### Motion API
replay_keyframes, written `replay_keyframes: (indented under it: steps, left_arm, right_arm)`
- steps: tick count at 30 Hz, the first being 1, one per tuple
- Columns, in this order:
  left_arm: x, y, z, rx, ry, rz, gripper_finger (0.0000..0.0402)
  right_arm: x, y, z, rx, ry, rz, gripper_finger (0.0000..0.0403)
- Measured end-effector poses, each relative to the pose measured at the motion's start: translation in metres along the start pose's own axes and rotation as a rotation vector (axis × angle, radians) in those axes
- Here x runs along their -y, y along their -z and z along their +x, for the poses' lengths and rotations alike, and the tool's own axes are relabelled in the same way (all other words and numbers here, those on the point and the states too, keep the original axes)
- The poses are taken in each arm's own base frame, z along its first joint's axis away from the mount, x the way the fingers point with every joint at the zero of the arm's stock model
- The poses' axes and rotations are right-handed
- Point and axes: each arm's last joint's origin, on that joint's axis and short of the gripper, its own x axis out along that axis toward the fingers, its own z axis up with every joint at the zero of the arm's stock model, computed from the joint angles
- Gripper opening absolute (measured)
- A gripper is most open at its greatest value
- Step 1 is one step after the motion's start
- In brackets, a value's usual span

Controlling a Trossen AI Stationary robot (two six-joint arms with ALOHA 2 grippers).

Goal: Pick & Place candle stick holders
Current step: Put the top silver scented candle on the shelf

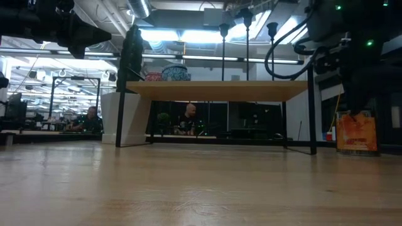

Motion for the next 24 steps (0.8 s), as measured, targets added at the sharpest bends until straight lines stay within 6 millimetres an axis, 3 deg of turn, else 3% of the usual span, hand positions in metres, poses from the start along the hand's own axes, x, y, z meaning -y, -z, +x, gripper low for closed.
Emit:
replay_keyframes:
  steps: [15,24]
  left_arm:
    - [0.0000,0.0000,0.0000,0.000,0.000,0.000,0.0006]
    - [0.0000,0.0000,0.0000,0.000,0.000,0.000,0.0006]
  right_arm:
    - [-0.0006,-0.0045,0.0009,0.021,-0.040,0.055,0.0105]
    - [-0.0005,-0.0042,0.0006,0.017,-0.042,0.063,0.0042]
